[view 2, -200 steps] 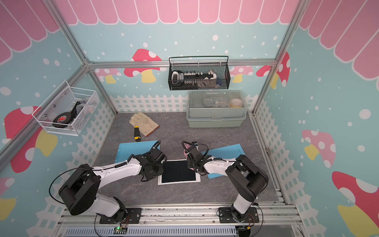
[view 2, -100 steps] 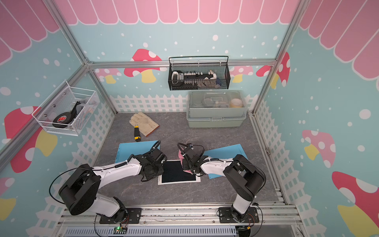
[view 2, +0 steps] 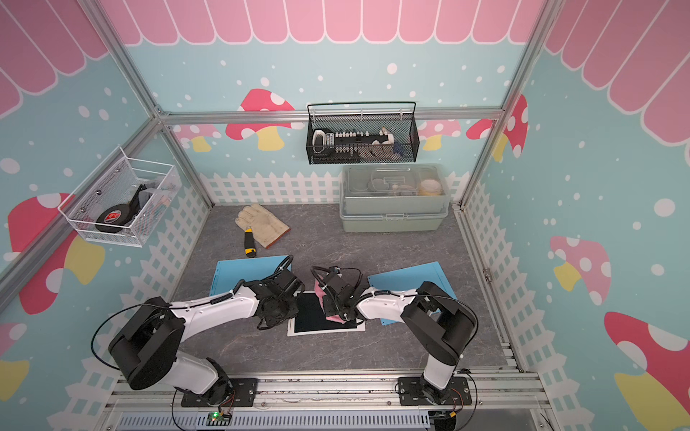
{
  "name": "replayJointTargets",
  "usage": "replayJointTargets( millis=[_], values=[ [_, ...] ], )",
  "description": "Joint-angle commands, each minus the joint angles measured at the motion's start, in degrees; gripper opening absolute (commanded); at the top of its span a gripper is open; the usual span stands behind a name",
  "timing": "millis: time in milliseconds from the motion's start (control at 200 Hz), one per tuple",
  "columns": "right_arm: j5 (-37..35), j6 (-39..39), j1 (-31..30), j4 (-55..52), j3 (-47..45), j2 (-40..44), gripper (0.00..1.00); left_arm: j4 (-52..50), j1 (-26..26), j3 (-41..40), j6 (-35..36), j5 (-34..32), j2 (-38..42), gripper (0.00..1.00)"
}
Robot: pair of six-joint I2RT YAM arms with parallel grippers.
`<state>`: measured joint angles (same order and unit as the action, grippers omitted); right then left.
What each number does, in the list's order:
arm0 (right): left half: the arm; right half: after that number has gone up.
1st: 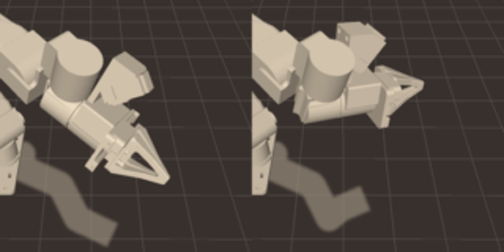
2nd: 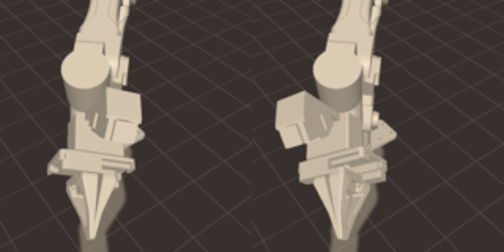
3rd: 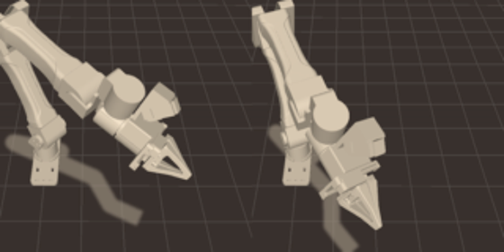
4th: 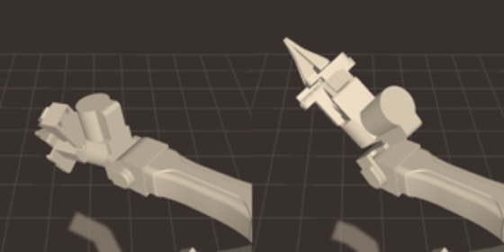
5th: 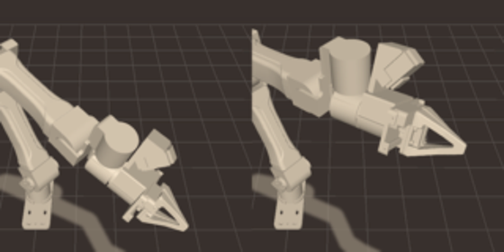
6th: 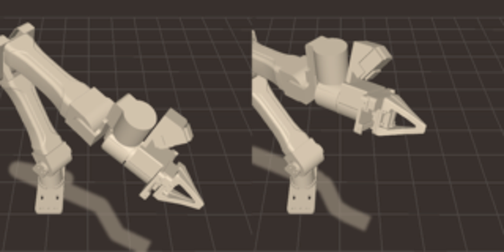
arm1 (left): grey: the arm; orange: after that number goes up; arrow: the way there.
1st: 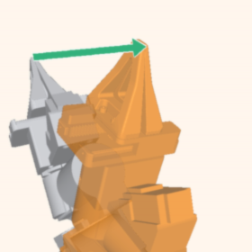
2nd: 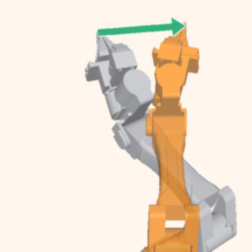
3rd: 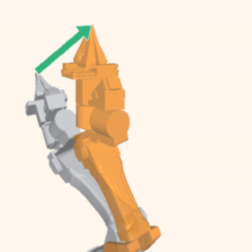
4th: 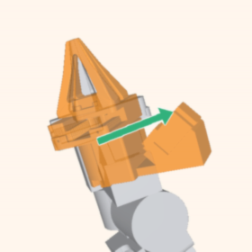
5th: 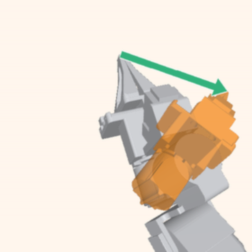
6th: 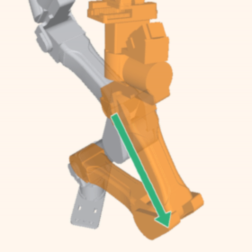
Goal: Wipe the drawing tablet
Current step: Wipe the dirt from the drawing tablet.
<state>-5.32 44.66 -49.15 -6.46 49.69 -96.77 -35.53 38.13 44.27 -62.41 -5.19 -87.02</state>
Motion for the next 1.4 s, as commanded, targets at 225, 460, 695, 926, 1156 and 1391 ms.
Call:
replayJointTargets(
  millis=[225,460,695,926,1156,1391],
  values=[
    [-0.76,4.37,-1.92,-7.72,-0.41,-0.27,0.0,-3.67,0.23,-4.06,-0.46,-0.77,-5.14,0.29],
    [-1.16,5.95,1.95,-11.53,-2.51,1.39,0.0,-3.67,0.24,-3.67,-0.29,-0.48,-5.7,0.29],
    [-2.5,5.86,1.61,-16.77,-3.87,4.53,0.0,-3.67,0.23,-3.49,-0.26,-0.5,-5.5,0.29],
    [1.67,7.35,-6.1,-14.67,3.34,-2.76,0.0,-3.67,0.23,-3.4,-0.2,-0.36,-5.82,0.29],
    [-2.67,8.2,2.45,-25.06,-5.12,7.51,0.0,-3.68,0.32,-3.58,-0.56,-0.28,-6.06,0.29],
    [0.73,8.97,-7.08,-21.44,3.66,-0.99,0.0,-3.58,0.31,-3.67,-0.78,-0.23,-5.75,0.29]
  ],
)
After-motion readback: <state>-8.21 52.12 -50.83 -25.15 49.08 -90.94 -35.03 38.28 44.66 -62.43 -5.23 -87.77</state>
